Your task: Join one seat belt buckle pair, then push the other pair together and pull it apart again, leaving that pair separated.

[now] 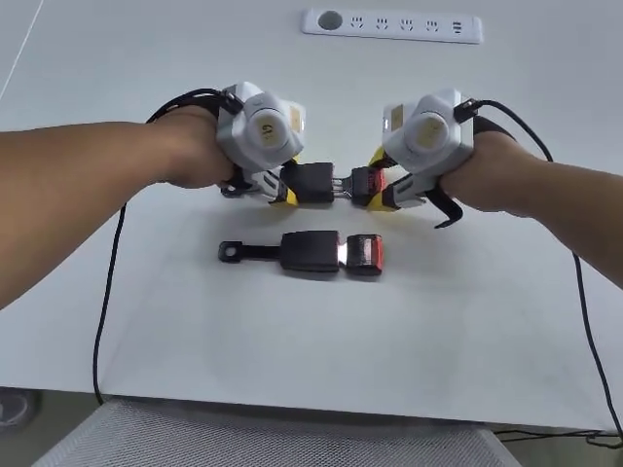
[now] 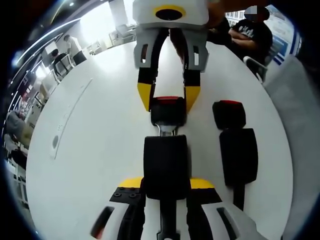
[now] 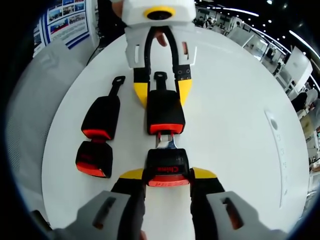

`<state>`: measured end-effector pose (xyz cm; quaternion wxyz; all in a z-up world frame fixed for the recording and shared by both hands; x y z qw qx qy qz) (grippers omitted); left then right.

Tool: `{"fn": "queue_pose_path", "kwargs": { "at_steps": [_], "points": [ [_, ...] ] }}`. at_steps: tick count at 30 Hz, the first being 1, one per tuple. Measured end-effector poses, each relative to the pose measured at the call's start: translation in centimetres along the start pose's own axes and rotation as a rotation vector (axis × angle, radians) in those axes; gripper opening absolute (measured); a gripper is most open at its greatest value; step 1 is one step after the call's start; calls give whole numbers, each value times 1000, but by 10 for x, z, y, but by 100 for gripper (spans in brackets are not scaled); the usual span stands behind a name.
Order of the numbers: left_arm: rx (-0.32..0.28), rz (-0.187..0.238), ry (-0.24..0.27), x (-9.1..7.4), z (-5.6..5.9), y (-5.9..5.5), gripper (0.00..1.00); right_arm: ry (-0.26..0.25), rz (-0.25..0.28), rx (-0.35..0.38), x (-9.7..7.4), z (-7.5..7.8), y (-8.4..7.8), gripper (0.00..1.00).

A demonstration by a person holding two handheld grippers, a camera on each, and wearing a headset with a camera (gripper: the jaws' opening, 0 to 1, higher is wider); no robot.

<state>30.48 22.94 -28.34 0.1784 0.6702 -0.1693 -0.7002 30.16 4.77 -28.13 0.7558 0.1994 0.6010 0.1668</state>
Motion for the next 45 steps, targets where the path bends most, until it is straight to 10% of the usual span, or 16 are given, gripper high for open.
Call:
{"fn": "queue_pose_path", "kwargs": {
  "at_steps": [23,33,38,45],
  "points": [
    [12,-6,11,1,-1,1,32,-49,-90,74,-57,2,-93,36],
    [1,-2,26,-1,4,4,32,-21,-142,88,-58,4,-96,37],
    [-18,-4,35,-2,7,6,32,-104,-216,58,-58,11,-89,50],
    [-58,9,74,-12,22,-1,42,-145,-165,149,-71,-8,-84,66]
  ]
}}
Point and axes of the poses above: the centre of the closed fingertips' face, and the gripper's own axes: x roughly forward along the fingers, z roughly to its right, y roughly out of its top, the point moved 10 cm from there along -x, roughly backward along the fingers, and after that the axes turned 8 degrees about -y, right-handed, at the moved point
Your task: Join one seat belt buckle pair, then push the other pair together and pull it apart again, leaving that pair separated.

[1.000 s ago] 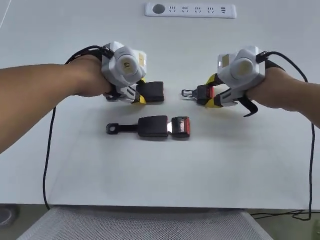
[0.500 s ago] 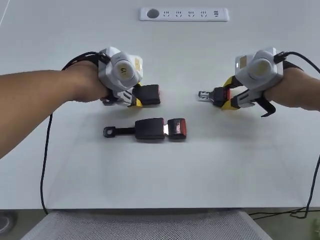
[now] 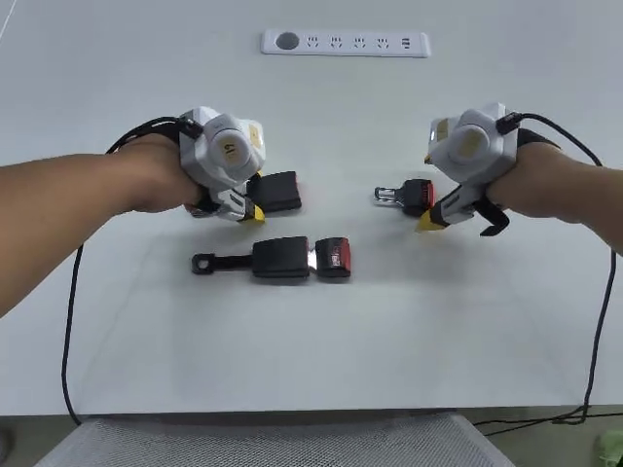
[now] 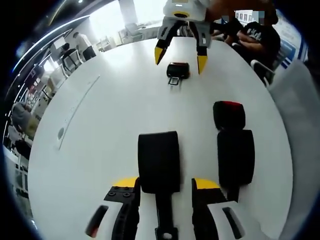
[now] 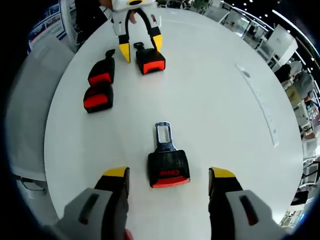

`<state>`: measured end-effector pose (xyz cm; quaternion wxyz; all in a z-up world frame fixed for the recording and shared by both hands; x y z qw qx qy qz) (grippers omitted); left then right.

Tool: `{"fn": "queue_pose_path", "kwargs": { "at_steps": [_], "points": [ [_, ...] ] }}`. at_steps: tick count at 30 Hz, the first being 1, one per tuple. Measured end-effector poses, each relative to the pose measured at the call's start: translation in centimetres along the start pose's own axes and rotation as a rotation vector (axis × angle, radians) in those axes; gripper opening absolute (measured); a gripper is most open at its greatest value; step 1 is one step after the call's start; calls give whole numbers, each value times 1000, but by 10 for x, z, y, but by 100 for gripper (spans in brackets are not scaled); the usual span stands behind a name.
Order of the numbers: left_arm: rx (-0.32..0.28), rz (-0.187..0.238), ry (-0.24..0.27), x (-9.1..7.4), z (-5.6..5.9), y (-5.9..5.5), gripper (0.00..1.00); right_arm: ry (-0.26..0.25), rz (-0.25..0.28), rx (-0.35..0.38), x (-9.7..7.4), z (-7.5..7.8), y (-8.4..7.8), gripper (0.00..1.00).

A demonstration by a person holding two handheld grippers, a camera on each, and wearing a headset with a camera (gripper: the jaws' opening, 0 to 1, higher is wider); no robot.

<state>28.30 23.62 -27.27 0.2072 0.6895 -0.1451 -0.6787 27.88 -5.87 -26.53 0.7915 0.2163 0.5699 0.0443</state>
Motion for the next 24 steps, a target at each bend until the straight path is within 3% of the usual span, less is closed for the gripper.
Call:
{"fn": "queue_pose_path", "kwargs": {
  "at_steps": [3,7,10,13,14,17,20,24],
  "points": [
    [-57,40,70,-17,8,-5,45,-69,57,70,-16,-9,-3,68],
    [-168,106,137,-38,26,-16,46,-102,123,137,-35,-30,-4,69],
    [-206,110,170,-52,50,-26,48,-124,155,161,-46,-49,-2,73],
    [-274,161,216,-67,75,-32,53,-133,193,199,-56,-65,2,78],
    [-278,166,223,-69,78,-33,56,-134,200,202,-58,-69,2,80],
    [-273,160,238,-84,101,-38,61,-139,233,241,-68,-84,6,84],
    [-339,198,275,-99,115,-40,63,-146,261,266,-77,-95,9,88],
    [-351,202,296,-111,130,-44,68,-159,279,297,-83,-103,4,95]
  ]
}}
Point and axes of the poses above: the centre of the closed fingertips' face, and the gripper's own axes: x roughly forward along the fingers, z roughly to its right, y roughly out of its top, the point moved 10 cm from there along -x, roughly backward along the fingers, and after that the axes turned 8 degrees about -y, right-handed, at the moved point
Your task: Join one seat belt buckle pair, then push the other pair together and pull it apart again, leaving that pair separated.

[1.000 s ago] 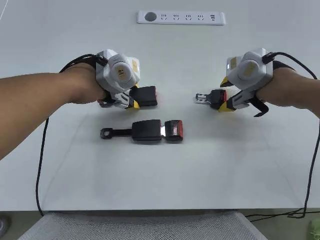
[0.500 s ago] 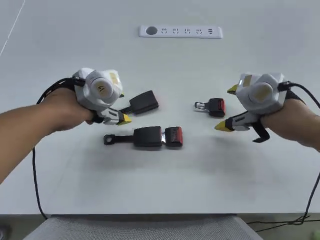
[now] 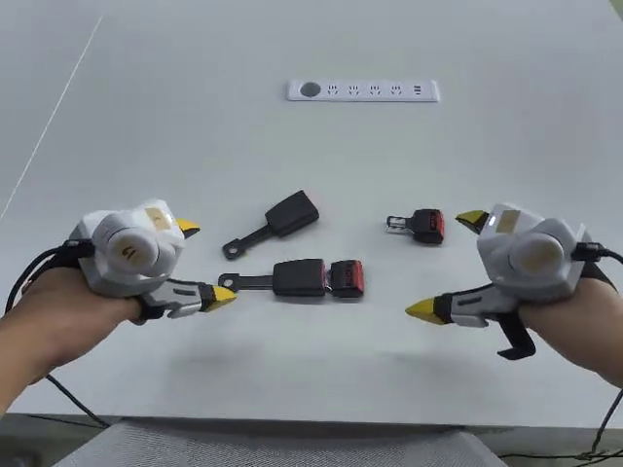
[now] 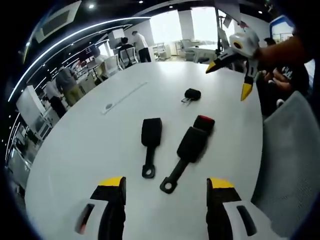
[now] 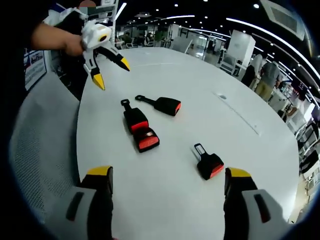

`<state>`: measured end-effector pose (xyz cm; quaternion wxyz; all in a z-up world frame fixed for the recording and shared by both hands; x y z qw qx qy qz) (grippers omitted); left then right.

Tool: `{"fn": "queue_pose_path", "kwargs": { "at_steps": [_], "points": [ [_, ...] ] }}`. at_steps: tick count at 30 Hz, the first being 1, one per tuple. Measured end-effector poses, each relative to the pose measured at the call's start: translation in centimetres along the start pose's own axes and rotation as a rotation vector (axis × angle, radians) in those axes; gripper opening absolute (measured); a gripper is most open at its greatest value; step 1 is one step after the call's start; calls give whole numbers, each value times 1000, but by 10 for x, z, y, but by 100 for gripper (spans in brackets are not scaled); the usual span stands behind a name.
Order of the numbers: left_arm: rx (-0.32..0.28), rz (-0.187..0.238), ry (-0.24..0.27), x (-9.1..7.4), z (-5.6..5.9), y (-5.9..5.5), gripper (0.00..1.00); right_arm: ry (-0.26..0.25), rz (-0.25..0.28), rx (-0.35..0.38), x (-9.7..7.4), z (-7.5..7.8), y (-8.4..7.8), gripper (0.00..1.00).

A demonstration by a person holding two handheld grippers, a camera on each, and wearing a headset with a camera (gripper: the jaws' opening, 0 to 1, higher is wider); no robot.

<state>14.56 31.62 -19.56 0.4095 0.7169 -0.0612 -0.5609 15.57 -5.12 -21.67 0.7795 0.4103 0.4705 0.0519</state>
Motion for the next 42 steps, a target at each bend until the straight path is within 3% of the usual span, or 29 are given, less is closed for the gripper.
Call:
{"fn": "queue_pose_path", "kwargs": {
  "at_steps": [6,10,17,26,31,34,37,42],
  "points": [
    [-89,18,60,-20,2,-17,81,-35,2,36,-18,-4,-16,100],
    [-124,-7,76,-30,7,-27,89,-48,-4,53,-27,-7,-23,100],
    [-172,8,120,-46,11,-35,100,-83,12,67,-44,-6,-28,100],
    [-199,32,138,-55,26,-38,100,-84,14,70,-52,-15,-28,100],
    [-214,39,139,-56,32,-42,100,-80,33,138,-54,-18,-30,100],
    [-225,45,148,-58,33,-44,100,-62,60,234,-56,-20,-31,100],
    [-244,62,165,-61,34,-45,100,-64,50,196,-58,-24,-30,100],
    [-250,68,173,-62,38,-46,100,-68,64,192,-60,-20,-29,100]
  ]
}}
Point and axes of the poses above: the centre of the closed fingertips' face, and the gripper's own axes: x roughly forward along the fingers, z roughly to its right, y roughly out of its top, the point moved 10 cm from there along -x, roughly backward along the fingers, and after that the axes turned 8 degrees about -y, right-handed, at the moved point
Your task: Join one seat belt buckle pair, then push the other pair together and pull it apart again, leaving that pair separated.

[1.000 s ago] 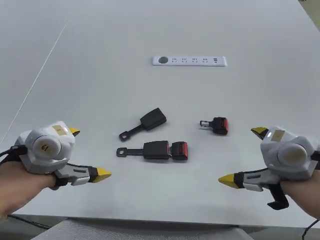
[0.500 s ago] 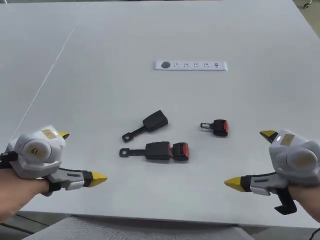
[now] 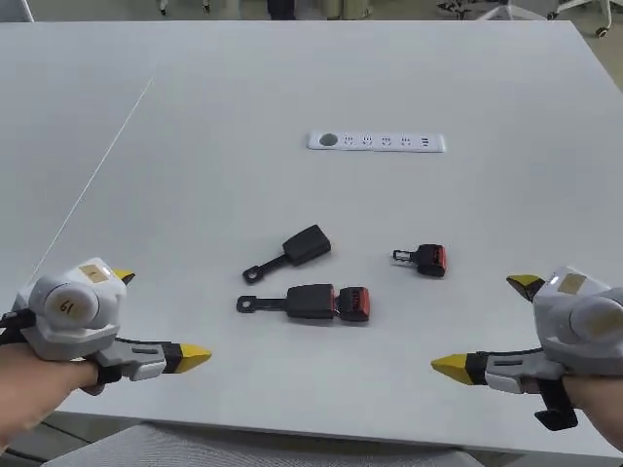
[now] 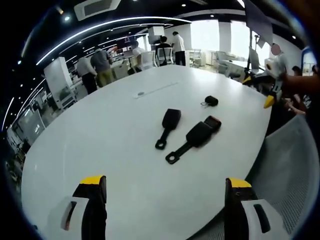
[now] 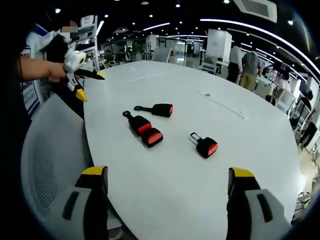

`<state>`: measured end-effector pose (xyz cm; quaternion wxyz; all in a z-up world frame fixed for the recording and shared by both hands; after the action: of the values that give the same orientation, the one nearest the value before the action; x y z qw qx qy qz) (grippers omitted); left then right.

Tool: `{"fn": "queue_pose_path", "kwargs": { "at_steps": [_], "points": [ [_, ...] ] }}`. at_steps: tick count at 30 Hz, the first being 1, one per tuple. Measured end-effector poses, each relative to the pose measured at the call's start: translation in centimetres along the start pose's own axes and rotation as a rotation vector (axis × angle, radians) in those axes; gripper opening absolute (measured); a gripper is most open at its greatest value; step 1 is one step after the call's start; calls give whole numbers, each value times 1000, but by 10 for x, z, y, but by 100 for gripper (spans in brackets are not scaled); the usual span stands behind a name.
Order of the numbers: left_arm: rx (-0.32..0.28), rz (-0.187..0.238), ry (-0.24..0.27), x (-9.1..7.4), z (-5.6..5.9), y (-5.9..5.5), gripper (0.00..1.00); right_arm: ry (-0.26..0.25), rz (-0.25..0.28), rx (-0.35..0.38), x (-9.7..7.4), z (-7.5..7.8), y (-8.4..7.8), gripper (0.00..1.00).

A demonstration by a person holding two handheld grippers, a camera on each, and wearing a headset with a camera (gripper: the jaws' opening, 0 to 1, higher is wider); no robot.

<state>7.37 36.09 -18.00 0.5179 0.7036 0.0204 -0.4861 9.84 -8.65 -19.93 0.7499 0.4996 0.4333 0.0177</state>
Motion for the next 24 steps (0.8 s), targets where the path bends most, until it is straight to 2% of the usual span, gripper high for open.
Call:
{"fn": "queue_pose_path", "kwargs": {
  "at_steps": [6,17,24],
  "points": [
    [-3,-1,7,-2,2,-1,100,-3,24,41,-2,6,0,100],
    [12,3,9,1,4,9,100,7,28,32,-1,5,3,100],
    [15,-3,8,3,5,11,100,14,32,24,2,4,4,100]
  ]
}}
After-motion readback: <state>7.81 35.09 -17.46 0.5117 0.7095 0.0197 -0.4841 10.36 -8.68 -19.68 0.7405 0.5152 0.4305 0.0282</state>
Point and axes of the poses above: the centre of the closed fingertips' face, and the gripper's own axes: x roughly forward along the fingers, z roughly to its right, y roughly out of its top, the point moved 10 cm from there along -x, roughly backward along the fingers, and after that the axes turned 8 degrees about -y, right-handed, at the moved point
